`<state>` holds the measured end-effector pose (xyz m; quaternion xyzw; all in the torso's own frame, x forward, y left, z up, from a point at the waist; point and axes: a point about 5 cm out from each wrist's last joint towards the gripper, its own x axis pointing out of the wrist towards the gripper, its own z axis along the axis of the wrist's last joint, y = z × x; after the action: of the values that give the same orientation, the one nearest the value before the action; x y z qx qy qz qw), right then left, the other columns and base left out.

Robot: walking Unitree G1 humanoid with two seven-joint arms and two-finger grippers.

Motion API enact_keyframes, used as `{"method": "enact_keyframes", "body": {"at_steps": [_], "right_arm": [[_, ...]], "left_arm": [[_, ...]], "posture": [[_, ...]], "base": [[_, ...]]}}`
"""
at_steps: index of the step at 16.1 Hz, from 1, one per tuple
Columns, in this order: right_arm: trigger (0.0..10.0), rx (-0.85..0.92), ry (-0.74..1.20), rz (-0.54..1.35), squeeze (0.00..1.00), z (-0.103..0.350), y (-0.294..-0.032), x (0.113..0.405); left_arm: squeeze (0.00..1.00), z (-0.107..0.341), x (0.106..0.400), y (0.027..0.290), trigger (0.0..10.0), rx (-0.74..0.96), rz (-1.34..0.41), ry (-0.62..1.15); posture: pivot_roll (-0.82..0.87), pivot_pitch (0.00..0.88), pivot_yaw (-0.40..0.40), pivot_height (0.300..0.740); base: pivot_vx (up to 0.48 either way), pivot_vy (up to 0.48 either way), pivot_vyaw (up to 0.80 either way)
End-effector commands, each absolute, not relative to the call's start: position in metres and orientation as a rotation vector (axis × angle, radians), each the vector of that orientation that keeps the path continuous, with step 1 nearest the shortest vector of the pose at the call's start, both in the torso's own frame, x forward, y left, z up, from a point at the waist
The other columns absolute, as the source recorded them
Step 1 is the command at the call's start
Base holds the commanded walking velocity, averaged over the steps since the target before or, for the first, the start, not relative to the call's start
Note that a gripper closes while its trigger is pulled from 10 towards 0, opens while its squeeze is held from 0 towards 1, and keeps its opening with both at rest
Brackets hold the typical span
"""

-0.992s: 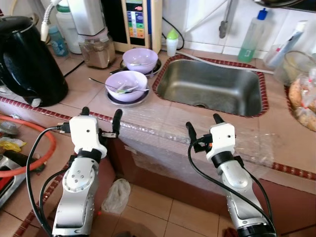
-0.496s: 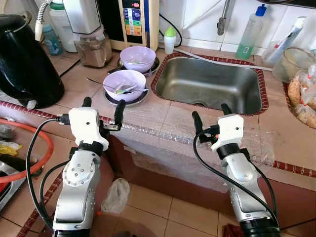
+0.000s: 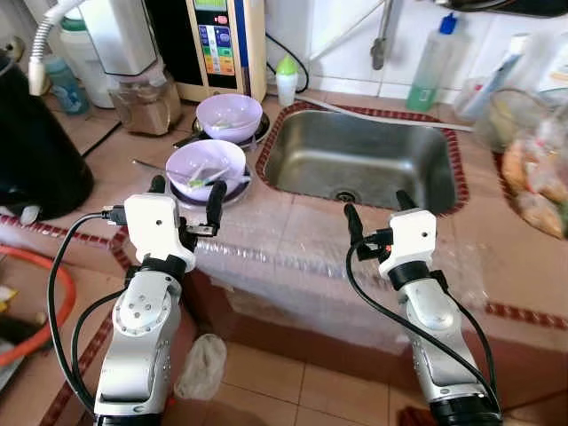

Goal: Kitchen organization

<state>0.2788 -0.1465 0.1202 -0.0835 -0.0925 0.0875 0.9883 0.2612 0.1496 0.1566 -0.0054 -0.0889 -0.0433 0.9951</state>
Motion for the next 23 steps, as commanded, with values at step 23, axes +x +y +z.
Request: {"method": "enact_keyframes", "body": {"at_steps": [23], "right_arm": [[10.0, -0.059, -0.086, 0.623, 0.0, 0.11, -0.112, 0.259]], "left_arm": [[0.0, 0.128, 0.243, 0.151, 10.0, -0.026, -0.127, -0.095]], "posture": [[0.0, 0.0, 0.019, 0.74]], "base": [[0.08, 0.0, 0.0]]}}
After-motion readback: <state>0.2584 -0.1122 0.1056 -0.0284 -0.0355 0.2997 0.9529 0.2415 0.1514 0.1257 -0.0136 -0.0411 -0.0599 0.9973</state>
